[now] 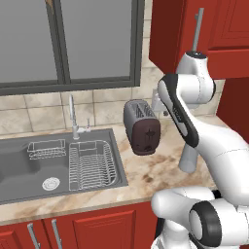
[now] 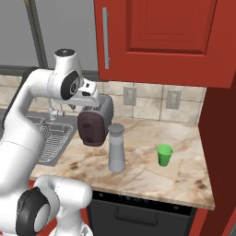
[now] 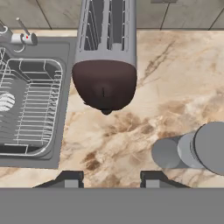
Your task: Place the pitcher and cup on the dining counter for serving.
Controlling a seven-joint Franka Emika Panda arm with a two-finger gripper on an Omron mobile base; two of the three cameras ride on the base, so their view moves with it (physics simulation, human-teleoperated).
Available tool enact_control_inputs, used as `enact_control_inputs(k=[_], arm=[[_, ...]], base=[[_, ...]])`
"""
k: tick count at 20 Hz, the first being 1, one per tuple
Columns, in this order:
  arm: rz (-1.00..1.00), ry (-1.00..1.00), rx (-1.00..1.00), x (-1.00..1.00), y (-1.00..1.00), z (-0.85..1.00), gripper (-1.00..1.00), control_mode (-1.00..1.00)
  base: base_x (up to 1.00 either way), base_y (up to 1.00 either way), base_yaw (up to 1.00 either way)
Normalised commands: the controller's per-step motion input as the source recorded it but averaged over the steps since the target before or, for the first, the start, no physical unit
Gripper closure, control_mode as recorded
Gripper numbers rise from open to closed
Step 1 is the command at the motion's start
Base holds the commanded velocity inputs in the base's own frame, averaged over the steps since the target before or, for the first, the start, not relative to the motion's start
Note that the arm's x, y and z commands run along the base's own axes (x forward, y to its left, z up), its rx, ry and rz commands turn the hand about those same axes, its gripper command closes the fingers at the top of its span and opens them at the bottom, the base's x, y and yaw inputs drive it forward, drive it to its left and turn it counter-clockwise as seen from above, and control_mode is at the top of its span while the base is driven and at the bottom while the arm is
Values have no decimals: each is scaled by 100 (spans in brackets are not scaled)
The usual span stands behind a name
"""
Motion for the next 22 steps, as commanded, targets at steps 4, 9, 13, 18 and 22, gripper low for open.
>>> enact_control_inputs(k=[4,9,13,18,22], arm=[[0,0,0,-26,-3,0,-100,-100],[-2,-5,0,-53,-41,-5,-100,-100],[0,-5,0,-32,-49,-5,-100,-100],[0,0,0,-5,-37,-12,-100,-100],[0,0,0,0,-28,-15,-100,-100]], base=[[0,0,0],[0,0,0],[0,0,0],[0,0,0],[0,0,0]])
